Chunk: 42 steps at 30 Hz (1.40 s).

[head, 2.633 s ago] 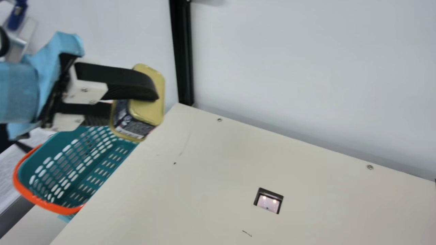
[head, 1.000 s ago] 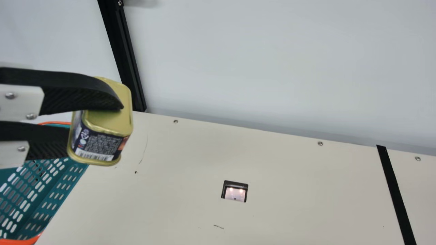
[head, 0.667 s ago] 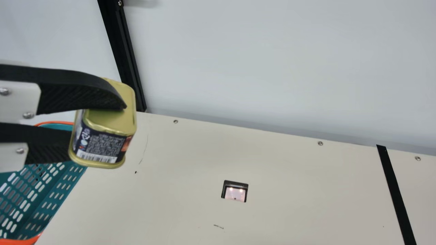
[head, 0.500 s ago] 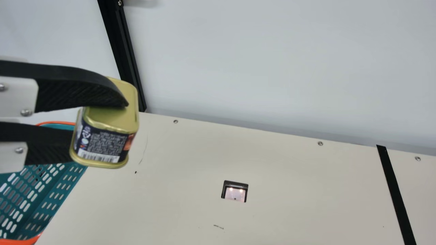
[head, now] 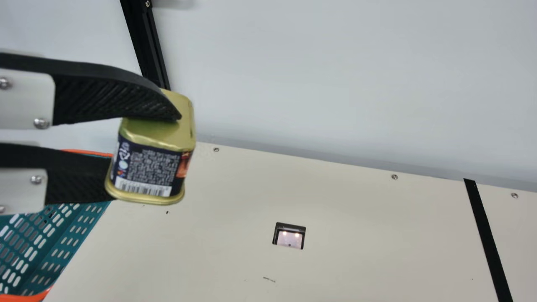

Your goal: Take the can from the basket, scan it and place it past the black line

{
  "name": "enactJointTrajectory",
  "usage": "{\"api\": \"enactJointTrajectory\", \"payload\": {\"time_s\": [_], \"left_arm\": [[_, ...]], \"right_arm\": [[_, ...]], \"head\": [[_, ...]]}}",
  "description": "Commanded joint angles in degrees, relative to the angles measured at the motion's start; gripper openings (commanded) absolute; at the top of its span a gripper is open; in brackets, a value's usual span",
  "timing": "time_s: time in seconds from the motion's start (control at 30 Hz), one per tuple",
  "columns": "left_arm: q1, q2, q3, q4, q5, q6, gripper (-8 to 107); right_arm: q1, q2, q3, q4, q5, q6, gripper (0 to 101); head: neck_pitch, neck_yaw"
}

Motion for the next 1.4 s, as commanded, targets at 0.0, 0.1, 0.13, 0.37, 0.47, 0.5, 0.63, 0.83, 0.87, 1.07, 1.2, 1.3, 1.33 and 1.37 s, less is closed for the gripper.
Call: {"api": "enactJointTrajectory", "payload": {"time_s": [0.0,0.1,0.13,0.37,0.47,0.5,0.63,0.83,0.87,1.07,1.2,1.3,1.33,1.37], "left_arm": [[-0.3,0.01,-0.03,-0.13,-0.03,-0.6,10],[-0.68,-0.12,0.06,-0.3,-0.03,-1.24,10],[-0.77,-0.17,0.06,-0.29,-0.03,-1.4,10],[-0.32,-0.77,0.34,-0.43,-0.03,-1.0,10],[-0.03,-0.97,0.71,-0.81,-0.03,-0.85,10],[0.08,-1.04,0.91,-1.05,-0.03,-0.76,10],[0.46,-1.24,1.34,-1.75,-0.03,-0.28,10],[-0.01,-1.96,1.57,0.04,-2.11,3.15,10],[-0.27,-2.11,1.86,0.49,-2.69,3.77,10],[-3.06,-3.01,4.32,4.78,-7.0,6.93,10],[-5.57,-3.94,6.13,9.68,-10.87,10.05,10],[-7.8,-4.87,8.02,14.25,-14.38,13.02,10],[-8.58,-5.2,8.82,15.79,-15.57,14.0,10],[-9.35,-5.56,9.66,17.44,-16.75,15.01,10]], "right_arm": [[0.0,0.0,0.0,0.0,0.0,0.0,101],[0.0,0.0,0.0,0.0,0.0,0.0,101],[0.0,0.0,0.0,0.0,0.0,0.0,101],[0.0,0.0,0.0,0.0,0.0,0.0,101],[0.0,0.0,0.0,0.0,0.0,0.0,101],[0.0,0.0,0.0,0.0,0.0,0.0,101],[0.0,0.0,0.0,0.0,0.0,0.0,101],[0.0,0.0,0.0,0.0,0.0,0.0,101],[0.0,0.0,0.0,0.0,0.0,0.0,101],[0.0,0.0,0.0,0.0,0.0,0.0,101],[0.0,0.0,0.0,0.0,0.0,0.0,101],[0.0,0.0,0.0,0.0,0.0,0.0,101],[0.0,0.0,0.0,0.0,0.0,0.0,101],[0.0,0.0,0.0,0.0,0.0,0.0,101]], "head": [[-1.83,-0.14],[-1.83,-0.14],[-1.83,-0.14],[-1.83,-0.14],[-1.83,-0.14],[-1.83,-0.14],[-1.83,-0.14],[-1.83,-0.14],[-1.83,-0.14],[-1.83,-0.14],[-1.83,-0.14],[-1.83,-0.14],[-1.83,-0.14],[-1.83,-0.14]]}}
